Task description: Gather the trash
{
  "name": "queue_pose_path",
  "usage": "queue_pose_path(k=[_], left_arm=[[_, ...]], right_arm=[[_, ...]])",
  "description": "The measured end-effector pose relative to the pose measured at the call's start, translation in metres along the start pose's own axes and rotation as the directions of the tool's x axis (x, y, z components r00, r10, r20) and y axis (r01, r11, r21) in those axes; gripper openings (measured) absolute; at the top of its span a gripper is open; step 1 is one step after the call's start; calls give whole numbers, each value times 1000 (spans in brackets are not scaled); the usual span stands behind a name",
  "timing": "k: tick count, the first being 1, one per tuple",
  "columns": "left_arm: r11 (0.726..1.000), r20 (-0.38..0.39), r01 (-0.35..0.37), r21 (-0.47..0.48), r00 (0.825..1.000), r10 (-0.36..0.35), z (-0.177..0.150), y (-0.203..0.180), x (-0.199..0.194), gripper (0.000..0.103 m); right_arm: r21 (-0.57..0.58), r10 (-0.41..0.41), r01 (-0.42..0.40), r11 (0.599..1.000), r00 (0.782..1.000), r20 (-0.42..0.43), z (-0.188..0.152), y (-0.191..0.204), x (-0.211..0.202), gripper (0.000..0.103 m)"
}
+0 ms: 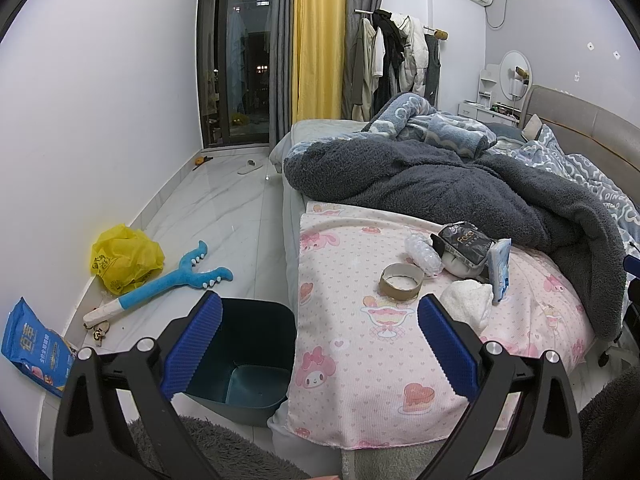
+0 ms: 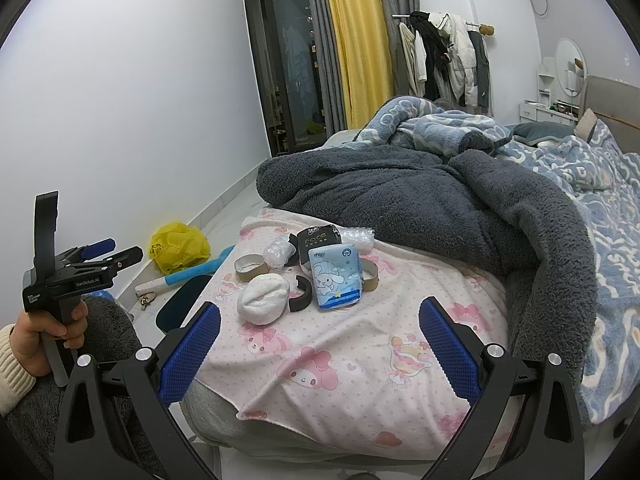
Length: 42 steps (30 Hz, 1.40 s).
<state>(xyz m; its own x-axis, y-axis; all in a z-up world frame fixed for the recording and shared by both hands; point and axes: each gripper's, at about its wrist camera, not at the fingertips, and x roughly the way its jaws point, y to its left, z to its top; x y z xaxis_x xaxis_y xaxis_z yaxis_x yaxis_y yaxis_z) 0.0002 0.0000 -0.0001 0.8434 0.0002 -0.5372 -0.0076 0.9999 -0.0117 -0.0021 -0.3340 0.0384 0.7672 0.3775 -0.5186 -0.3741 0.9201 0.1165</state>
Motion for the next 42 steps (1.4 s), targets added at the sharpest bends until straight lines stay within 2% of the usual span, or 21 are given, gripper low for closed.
queue_pose_path(k=[13,29,38,42], left_arm=[[1000,-1,3,-3,1000,-3,0,0,-1,100],[998,10,8,61,1000,-8,-9,-14,-4,100],[1000,-17,21,14,1000,-21,-9,-3,1,100],[999,-23,23,23,999,-22,-10,-3,3,100]], right_arm=[[12,7,-7,1000,1000,9,2,4,-3,100],[27,-7,7,1000,1000,28,-2,2,-15,100],[7,-32,32,999,998,48,-1,7,-22,100],[-10,-36,36,999,998,46,0,10,-23,100]])
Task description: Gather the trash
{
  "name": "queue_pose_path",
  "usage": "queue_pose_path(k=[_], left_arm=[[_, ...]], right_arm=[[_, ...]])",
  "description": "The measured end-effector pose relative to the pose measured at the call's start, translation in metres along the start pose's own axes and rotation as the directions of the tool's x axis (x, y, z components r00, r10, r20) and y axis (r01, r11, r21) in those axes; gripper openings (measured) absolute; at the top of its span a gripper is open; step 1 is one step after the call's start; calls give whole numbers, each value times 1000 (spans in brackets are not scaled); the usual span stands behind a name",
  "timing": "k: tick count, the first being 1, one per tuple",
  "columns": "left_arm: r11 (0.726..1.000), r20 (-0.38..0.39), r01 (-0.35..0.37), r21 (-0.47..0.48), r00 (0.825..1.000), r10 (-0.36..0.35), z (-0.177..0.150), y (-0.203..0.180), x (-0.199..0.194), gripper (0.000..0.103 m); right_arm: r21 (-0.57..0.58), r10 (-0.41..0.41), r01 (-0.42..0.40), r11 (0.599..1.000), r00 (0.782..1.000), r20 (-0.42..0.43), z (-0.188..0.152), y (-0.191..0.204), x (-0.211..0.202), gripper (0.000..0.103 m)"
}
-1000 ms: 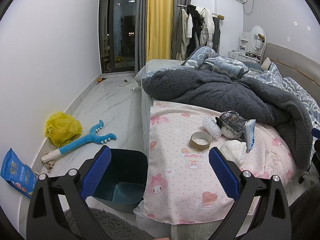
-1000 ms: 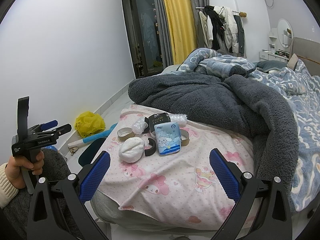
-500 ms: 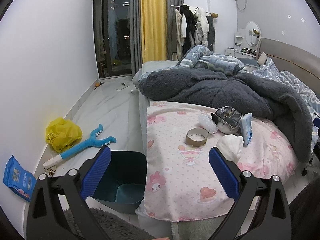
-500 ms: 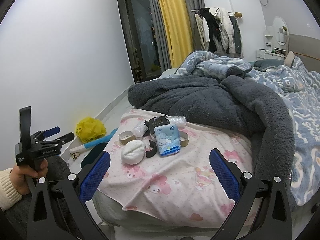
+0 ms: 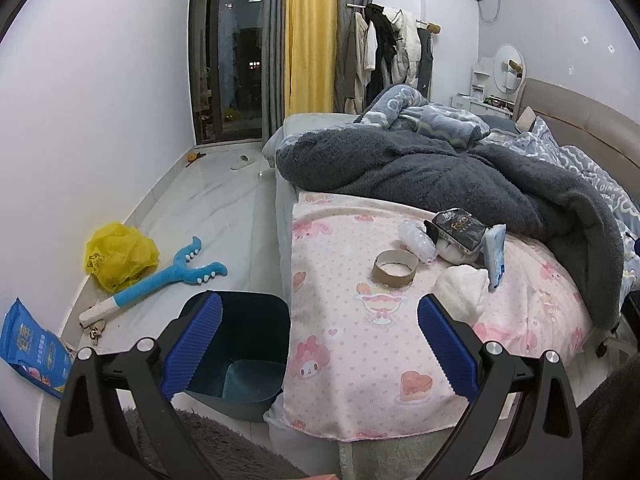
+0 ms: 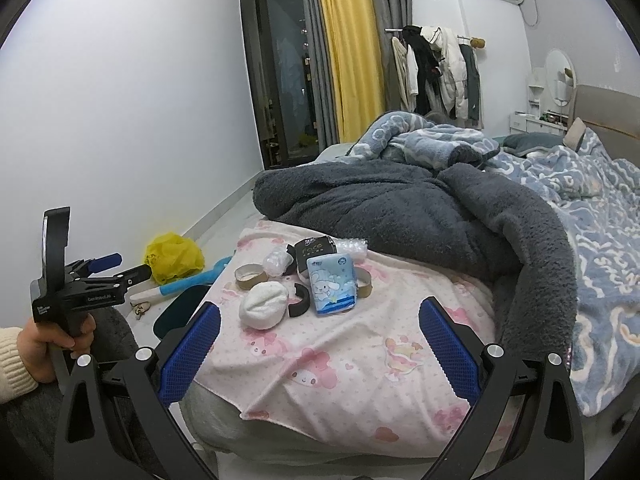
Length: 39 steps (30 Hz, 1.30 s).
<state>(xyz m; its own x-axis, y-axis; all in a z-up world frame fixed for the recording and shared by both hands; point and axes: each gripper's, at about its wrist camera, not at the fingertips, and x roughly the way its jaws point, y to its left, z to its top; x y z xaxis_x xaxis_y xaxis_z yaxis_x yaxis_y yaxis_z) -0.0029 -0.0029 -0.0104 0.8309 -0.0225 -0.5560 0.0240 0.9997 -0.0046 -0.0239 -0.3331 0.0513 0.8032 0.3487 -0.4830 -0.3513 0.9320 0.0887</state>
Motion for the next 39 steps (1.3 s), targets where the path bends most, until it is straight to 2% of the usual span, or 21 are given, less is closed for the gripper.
queue_pose_path(k=[8,14,21,27,33,39], left_arm=[[1000,-8,0,-1,1000,0,0,2,3,100],[999,3,39,-16,999,-39,3,5,-1,100],[1000,14,26,-5,1000,-25,6,4,-6,100],[999,14,46,9,999,-46,10,5,-10,100],[998,14,64,-4,998,-64,11,11,-11,100],[991,-41,131,26,991,-130,13,6,2,99]], right_arm=[[3,-2,2,1000,1000,2,6,2,-9,100],[38,-22,23,999,1000,-4,13,0,-16,100],[9,-32,32,999,999,-10,21,9,-25,100],[1,-37,37,999,999,-9,30,13,-31,100],[-12,-18,18,1000,999,-38,33,18,-17,100],[-30,10,-13,999,997,-72,27,16,20,100]])
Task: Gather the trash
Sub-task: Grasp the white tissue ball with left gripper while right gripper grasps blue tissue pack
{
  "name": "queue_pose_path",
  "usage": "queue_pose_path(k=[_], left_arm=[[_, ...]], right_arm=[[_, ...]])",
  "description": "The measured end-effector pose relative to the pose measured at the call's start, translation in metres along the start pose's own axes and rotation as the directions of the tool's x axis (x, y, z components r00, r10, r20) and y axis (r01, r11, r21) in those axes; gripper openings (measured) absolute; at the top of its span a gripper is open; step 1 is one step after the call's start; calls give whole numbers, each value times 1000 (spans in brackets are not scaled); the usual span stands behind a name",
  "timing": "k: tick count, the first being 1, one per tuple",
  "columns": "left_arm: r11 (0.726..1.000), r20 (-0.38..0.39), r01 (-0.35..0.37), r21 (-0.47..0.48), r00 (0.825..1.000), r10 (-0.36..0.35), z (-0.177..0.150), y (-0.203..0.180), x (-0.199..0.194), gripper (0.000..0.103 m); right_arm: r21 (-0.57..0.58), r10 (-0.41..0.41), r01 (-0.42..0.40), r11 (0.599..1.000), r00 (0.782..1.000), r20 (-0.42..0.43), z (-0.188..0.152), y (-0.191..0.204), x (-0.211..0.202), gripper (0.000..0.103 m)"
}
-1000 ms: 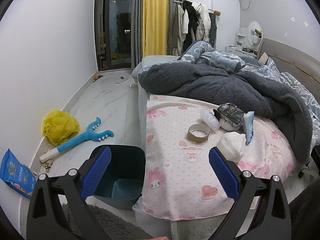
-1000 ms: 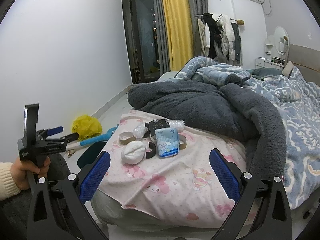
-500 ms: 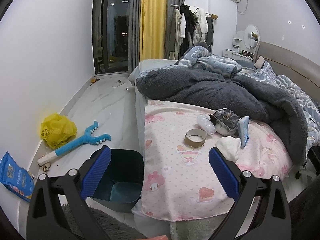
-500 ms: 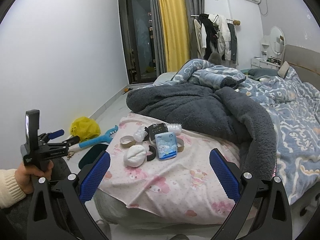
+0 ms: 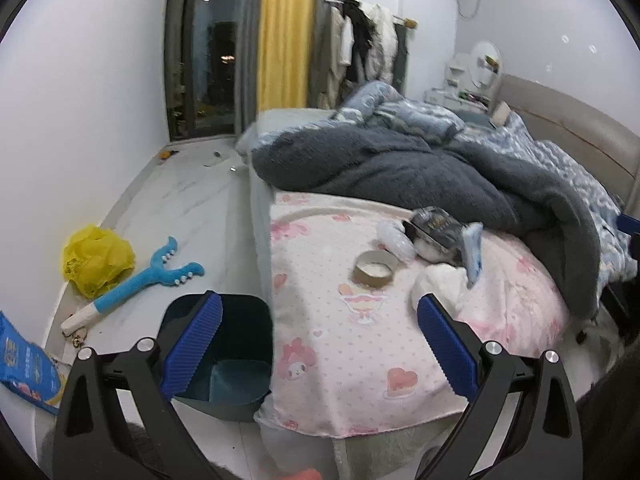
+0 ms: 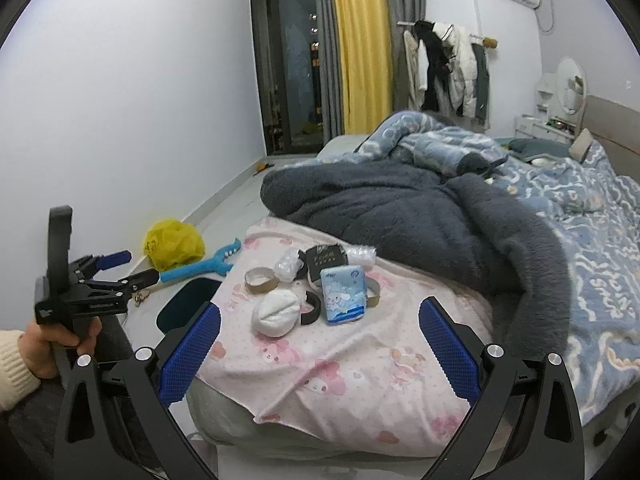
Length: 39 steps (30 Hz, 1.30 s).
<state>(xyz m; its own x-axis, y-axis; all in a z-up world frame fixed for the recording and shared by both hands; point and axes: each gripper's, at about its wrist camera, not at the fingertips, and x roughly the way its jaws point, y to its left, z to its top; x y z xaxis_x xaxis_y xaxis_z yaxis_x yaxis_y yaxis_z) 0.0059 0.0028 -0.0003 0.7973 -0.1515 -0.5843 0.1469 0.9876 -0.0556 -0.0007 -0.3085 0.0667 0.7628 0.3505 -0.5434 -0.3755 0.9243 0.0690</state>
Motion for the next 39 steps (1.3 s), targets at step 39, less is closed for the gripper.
queue_pose_path(k=[39], left_arm=[[843,-258,474,253,873,-414,-4,-96,133,74]], right_arm=[[-63,156,-174,983,963,-219,7,-39,182,85]])
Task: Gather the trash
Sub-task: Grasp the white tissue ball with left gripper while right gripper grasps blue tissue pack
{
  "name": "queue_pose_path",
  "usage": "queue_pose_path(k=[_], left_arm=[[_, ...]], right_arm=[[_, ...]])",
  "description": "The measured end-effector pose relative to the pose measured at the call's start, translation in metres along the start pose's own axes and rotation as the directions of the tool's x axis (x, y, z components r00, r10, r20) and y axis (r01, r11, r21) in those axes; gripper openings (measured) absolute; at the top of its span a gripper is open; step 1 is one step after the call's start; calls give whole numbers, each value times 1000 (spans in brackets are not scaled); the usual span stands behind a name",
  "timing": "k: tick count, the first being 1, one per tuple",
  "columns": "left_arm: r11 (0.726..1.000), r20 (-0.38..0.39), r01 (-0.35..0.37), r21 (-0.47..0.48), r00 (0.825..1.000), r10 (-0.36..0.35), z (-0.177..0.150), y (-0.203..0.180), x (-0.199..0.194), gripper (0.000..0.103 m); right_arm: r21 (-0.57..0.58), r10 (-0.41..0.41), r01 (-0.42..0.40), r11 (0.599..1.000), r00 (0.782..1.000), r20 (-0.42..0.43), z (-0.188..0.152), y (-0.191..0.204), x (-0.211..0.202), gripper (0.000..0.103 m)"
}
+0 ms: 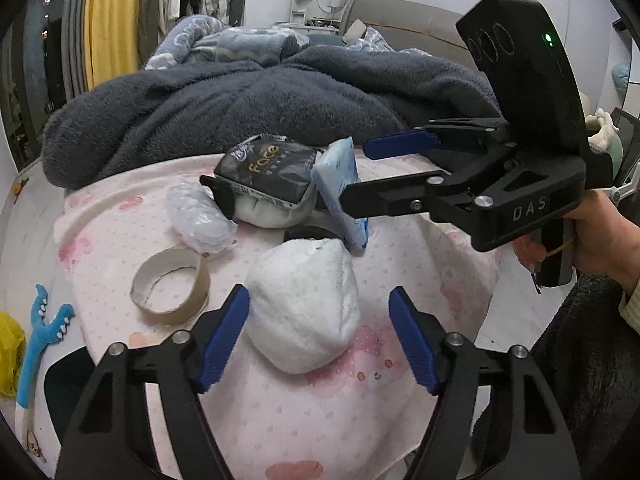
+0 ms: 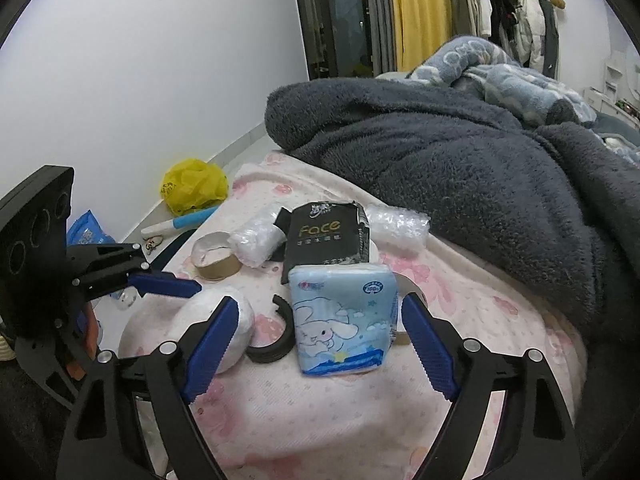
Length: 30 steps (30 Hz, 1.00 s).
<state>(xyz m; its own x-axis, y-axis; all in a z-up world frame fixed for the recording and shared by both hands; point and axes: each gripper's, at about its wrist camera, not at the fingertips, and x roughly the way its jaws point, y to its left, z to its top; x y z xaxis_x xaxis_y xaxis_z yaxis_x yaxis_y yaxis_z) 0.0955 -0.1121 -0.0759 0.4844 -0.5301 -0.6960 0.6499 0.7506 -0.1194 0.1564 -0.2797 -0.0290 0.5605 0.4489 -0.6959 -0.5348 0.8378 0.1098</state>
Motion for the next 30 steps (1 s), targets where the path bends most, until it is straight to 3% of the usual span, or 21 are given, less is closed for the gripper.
queue_pose_path(k=[6,9,14,17,20,23,30], left_arm=[[1000,-14,1,-9,1000,-1,5,6,13,64],[1000,-21,-10,-24,1000,9,7,11,15,56],[1000,-15,-27,7,1000,27,8,7,9,49],[999,-8,-32,11,999,32,6,6,3,48],[999,15,-36,16,999,36,7,5,-8,47],[1000,43,-12,1,999,12,9,6,-20,47],[994,118,-52,-96,991,63,21,27,-56,47]], right_arm=[[23,-14,15,1000,1000,-22,2,-8,11,84],[32,-15,16,999,999,-30,2,-10,15,75],[31,-27,29,999,998,-63,2,-8,26,72],[35,-49,52,998,996,-73,4,-9,27,58],[35,-75,78,996,994,-82,7,-7,24,52],[43,-104,108,993,990,-91,7,-7,18,52],[111,-150,152,982,988,-30,23,-11,-6,52]])
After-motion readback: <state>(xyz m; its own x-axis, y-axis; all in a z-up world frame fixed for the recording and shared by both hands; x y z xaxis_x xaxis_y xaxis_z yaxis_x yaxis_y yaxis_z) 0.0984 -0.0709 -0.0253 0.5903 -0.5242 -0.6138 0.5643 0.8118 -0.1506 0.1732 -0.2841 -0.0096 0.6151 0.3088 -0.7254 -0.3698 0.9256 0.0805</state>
